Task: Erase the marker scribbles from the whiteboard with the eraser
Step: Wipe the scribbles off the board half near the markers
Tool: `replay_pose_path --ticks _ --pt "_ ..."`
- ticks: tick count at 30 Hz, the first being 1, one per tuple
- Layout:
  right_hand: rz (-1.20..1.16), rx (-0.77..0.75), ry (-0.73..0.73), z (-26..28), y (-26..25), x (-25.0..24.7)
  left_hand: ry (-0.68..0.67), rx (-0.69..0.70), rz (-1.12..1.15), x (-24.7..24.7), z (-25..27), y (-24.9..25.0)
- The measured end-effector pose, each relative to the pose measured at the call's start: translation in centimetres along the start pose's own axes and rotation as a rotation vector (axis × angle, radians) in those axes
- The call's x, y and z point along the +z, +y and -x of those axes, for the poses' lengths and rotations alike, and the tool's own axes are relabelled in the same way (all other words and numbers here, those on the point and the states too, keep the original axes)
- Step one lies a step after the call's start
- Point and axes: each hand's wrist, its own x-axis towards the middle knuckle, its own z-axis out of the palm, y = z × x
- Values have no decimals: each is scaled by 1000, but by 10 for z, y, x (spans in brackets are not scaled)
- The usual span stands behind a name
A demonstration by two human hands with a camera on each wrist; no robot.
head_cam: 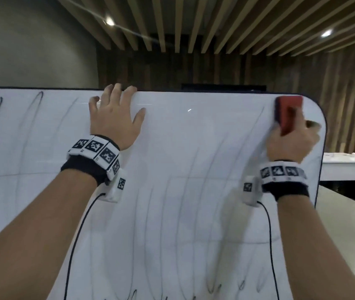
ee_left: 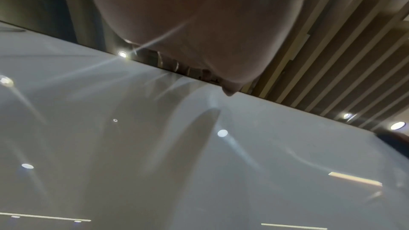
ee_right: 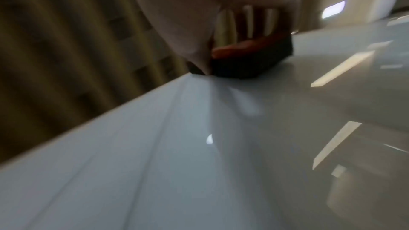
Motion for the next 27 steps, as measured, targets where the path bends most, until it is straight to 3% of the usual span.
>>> replay_pose_path --ticks 2,3,5,8,9,10,11,15,16,17,18,21,23,25,27 --pt "-62 306 26 -23 15 -10 -35 -71 -10 0 -4 16" --pt "-59 327 17 -20 12 -8 -54 -90 -23 1 -5 25" --pt "-64 91 -39 7 -10 3 -77 -94 -27 6 -6 44" --pt "-72 -496 -229 52 -31 19 -38 -95 -4 15 -1 57" --pt "-35 -632 -251 48 -26 19 -14 -94 -5 17 0 57" --pt "-17 -663 -230 36 -19 17 4 -88 -9 18 1 55" --pt "-16 -568 -176 22 -9 14 17 -79 -16 18 1 53" --pt "-129 332 78 -17 17 1 15 -83 -26 18 2 57" --pt "-120 405 75 -13 9 5 14 -97 -23 19 2 60" --pt "-103 360 52 -1 -3 12 17 -112 -18 20 3 62" --pt "-103 217 21 17 -18 18 23 -124 -10 21 2 64" --pt "-144 -368 -193 84 -49 34 39 -124 14 22 2 60" --pt "-148 -640 -294 90 -46 33 64 -101 6 22 3 55" --pt "-122 -655 -241 67 -29 28 86 -74 -6 21 5 52" --pt "-108 -325 -77 37 -2 24 92 -62 -7 20 6 50"
